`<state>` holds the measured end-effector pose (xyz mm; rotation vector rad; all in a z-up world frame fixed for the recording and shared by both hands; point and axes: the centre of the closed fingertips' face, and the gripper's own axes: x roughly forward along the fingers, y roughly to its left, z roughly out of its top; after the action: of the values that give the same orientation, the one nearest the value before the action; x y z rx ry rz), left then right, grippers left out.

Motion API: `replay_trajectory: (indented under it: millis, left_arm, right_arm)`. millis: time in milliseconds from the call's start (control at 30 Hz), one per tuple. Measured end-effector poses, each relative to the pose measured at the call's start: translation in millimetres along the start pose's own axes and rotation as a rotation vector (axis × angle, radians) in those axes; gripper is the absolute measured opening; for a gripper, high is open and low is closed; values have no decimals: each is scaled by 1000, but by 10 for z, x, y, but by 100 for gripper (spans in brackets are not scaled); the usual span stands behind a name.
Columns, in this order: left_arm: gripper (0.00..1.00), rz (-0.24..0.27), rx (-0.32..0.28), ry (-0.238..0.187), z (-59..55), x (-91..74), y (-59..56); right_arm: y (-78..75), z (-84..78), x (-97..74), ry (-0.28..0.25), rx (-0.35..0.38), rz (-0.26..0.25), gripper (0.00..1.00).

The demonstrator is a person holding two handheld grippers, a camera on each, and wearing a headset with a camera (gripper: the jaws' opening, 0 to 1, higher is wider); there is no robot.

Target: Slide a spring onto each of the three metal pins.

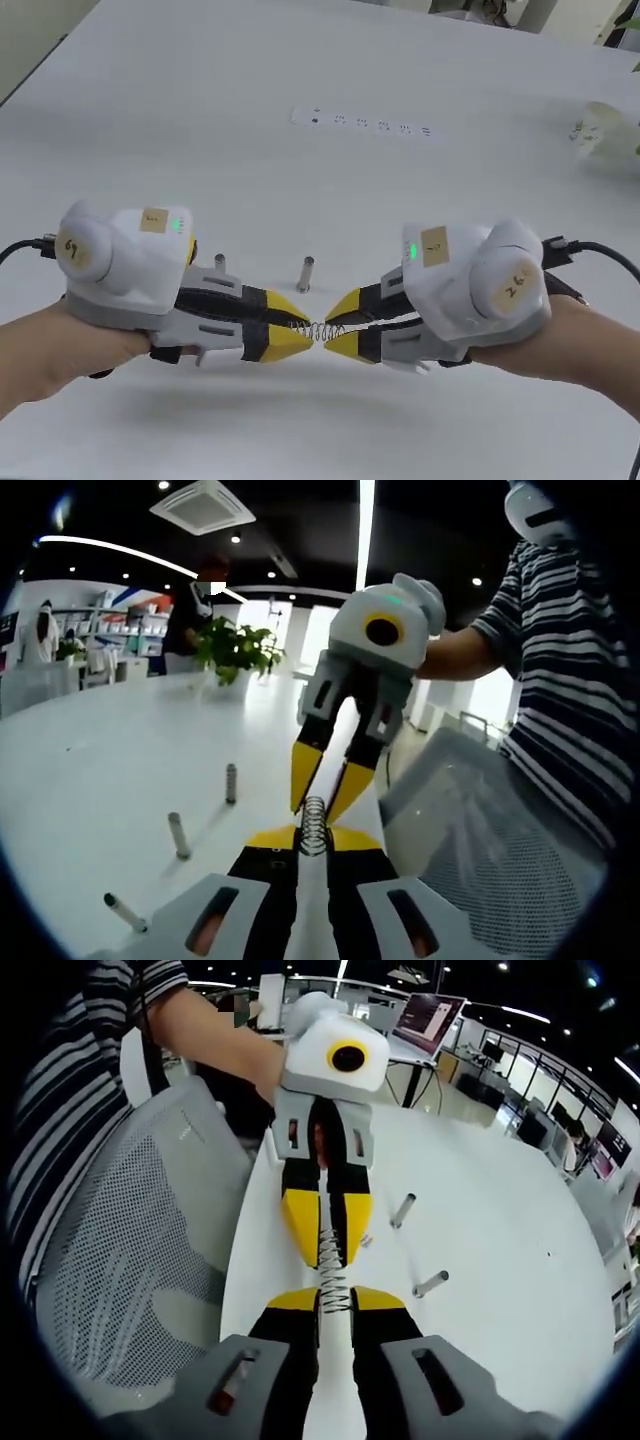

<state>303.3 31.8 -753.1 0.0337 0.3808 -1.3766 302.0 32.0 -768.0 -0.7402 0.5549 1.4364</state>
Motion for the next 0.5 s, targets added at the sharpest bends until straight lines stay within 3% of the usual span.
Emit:
replay_trajectory:
  millis: [167, 500]
  left_arm:
    - [2, -13, 1, 1, -5, 4, -29]
    - [2, -22, -4, 10, -29, -2, -46]
  right_arm:
    - [36, -85, -1, 7, 20, 8, 12]
    - [55, -72, -18, -28, 26, 3, 8]
